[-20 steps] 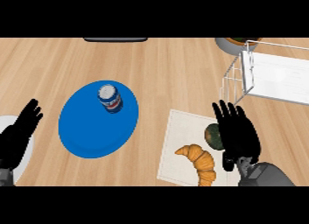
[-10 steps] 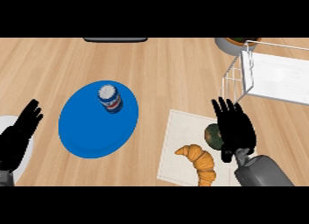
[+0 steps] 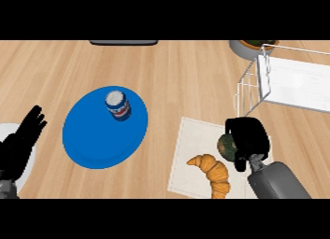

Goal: Pick the squash from the placemat and place it in the tiered shelf

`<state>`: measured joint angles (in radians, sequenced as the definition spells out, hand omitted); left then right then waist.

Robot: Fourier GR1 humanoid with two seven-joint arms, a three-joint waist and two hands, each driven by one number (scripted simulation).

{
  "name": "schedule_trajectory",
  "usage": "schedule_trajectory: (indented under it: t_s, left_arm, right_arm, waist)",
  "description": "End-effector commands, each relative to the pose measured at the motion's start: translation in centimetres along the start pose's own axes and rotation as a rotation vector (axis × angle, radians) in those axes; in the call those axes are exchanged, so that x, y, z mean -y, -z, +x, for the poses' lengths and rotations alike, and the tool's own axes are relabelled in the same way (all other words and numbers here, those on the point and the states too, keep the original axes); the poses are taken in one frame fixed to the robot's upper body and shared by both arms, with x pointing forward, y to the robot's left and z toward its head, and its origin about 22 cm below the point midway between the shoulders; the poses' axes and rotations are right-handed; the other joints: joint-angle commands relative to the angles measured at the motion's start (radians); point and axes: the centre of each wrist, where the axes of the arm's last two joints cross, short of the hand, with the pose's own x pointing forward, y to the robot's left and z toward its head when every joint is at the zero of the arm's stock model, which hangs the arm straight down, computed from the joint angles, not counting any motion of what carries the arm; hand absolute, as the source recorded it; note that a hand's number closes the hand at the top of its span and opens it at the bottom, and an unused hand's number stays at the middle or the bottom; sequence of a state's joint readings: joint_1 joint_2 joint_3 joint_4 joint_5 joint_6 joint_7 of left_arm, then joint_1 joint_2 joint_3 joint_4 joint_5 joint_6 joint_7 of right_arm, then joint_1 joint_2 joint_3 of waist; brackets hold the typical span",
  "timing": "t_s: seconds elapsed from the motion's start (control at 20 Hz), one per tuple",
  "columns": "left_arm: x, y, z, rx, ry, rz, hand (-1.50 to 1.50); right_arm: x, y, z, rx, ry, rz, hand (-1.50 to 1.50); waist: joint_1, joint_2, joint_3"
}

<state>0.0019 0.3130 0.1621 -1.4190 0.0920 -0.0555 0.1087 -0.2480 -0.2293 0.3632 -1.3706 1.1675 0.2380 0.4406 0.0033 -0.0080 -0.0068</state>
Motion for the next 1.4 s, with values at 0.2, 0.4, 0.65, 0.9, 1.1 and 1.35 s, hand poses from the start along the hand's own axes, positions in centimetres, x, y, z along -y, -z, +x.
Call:
schedule_trajectory:
  t_s: [0.2, 0.4, 0.65, 0.9, 1.1, 1.35]
  left_arm:
    - [-0.8, 0.0, 1.7, 0.004, -0.001, -0.003, 0.00]
    - [-0.2, 0.0, 0.7, -0.005, 0.006, -0.007, 0.00]
    - [-1.2, -1.3, 0.9, -0.001, 0.004, -0.002, 0.00]
    - [-0.5, -1.4, -0.1, -0.007, -0.008, 0.027, 0.00]
    - [-0.9, -0.9, -0.8, -0.019, -0.009, 0.025, 0.00]
    - [-1.6, -1.8, -0.2, -0.007, 0.004, 0.034, 0.00]
  right_arm:
    - [-1.4, 0.1, -1.3, 0.023, -0.089, -0.072, 1.50]
    - [1.1, -0.9, 0.5, 0.054, -0.032, -0.187, 1.50]
    - [3.7, -3.8, -1.1, 0.099, 0.005, -0.245, 1.50]
    - [4.4, -8.8, -7.3, 0.220, 0.185, -0.230, 1.50]
    - [9.8, -11.8, -10.4, 0.222, 0.256, -0.306, 1.50]
    - [11.6, -15.5, -12.9, 0.230, 0.461, -0.305, 1.50]
  waist:
    - [-0.001, 0.007, 0.007]
    - [-0.004, 0.007, 0.007]
    - [-0.003, 0.006, 0.007]
    - [-0.027, 0.001, 0.007]
    - [-0.033, 0.002, 0.006]
    - [-0.035, -0.001, 0.006]
